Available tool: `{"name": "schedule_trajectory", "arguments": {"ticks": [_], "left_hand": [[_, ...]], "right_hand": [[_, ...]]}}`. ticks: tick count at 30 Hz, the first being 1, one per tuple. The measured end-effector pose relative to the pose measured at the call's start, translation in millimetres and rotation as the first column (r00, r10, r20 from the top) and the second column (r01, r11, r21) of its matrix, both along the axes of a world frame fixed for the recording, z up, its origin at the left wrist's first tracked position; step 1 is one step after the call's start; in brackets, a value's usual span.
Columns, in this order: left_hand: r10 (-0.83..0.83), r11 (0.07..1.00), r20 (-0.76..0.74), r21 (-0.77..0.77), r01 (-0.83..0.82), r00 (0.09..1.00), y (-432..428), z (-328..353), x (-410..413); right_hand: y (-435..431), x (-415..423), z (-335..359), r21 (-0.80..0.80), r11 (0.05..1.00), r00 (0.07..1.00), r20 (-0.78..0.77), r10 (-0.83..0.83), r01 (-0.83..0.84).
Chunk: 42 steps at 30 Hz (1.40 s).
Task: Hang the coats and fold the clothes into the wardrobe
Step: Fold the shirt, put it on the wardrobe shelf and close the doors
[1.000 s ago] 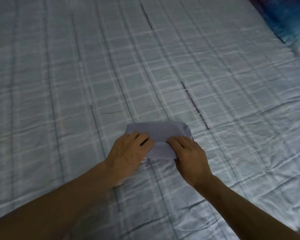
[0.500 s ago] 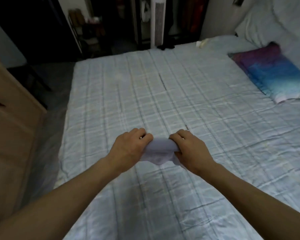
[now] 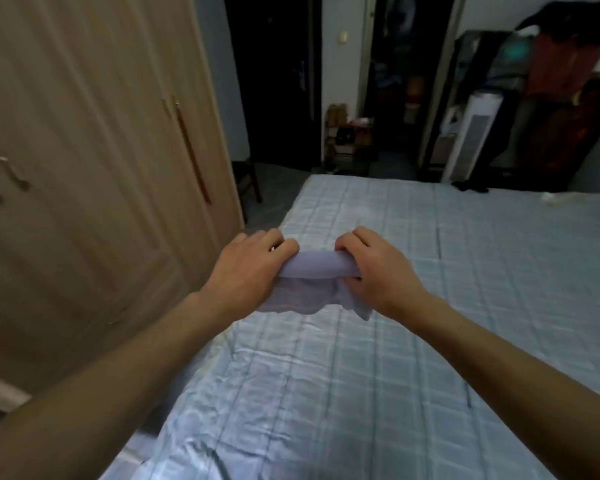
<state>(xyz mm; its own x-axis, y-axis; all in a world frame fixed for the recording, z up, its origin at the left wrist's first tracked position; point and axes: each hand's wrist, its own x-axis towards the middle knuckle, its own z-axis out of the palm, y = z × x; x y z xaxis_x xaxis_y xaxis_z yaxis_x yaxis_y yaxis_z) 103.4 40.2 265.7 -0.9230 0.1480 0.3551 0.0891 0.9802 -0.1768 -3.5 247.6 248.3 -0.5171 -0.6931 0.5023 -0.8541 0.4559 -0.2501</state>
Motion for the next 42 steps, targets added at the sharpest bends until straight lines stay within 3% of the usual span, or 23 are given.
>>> {"name": "schedule_trajectory", "arguments": {"ticks": [6, 16, 23, 30, 37, 42], "left_hand": [[0.340, 0.940, -0.021, -0.006, -0.340, 0.940, -48.6, 19.6, 128.5], [0.733, 0.680, -0.004, 0.039, -0.733, 0.680, -107.9, 11.2, 365.4], [0.861, 0.508, -0.055, 0.061, -0.859, 0.505, -130.4, -1.4, 540.6], [0.943, 0.331, -0.008, 0.143, -0.933, 0.334, -144.4, -31.0, 670.3], [0.962, 0.273, -0.031, 0.156, -0.949, 0.271, -172.9, -50.5, 734.6], [0.967, 0.239, 0.049, 0.167, -0.957, 0.250, -209.9, -75.6, 750.1]], "right_hand": [[-90.7, 66.3, 14.7, 0.002, 0.952, 0.951, -0.037, 0.306, -0.306], [-250.2, 244.1, 8.3, 0.079, 0.717, 0.717, -0.035, 0.697, -0.693], [-326.0, 411.0, 5.9, 0.103, 0.533, 0.532, -0.036, 0.846, -0.840], [-368.5, 542.2, -15.7, 0.150, 0.420, 0.428, 0.020, 0.904, -0.895], [-419.9, 605.6, -23.7, 0.207, 0.321, 0.335, 0.038, 0.941, -0.924], [-463.2, 621.2, -47.6, 0.232, 0.281, 0.306, 0.077, 0.949, -0.931]]}}
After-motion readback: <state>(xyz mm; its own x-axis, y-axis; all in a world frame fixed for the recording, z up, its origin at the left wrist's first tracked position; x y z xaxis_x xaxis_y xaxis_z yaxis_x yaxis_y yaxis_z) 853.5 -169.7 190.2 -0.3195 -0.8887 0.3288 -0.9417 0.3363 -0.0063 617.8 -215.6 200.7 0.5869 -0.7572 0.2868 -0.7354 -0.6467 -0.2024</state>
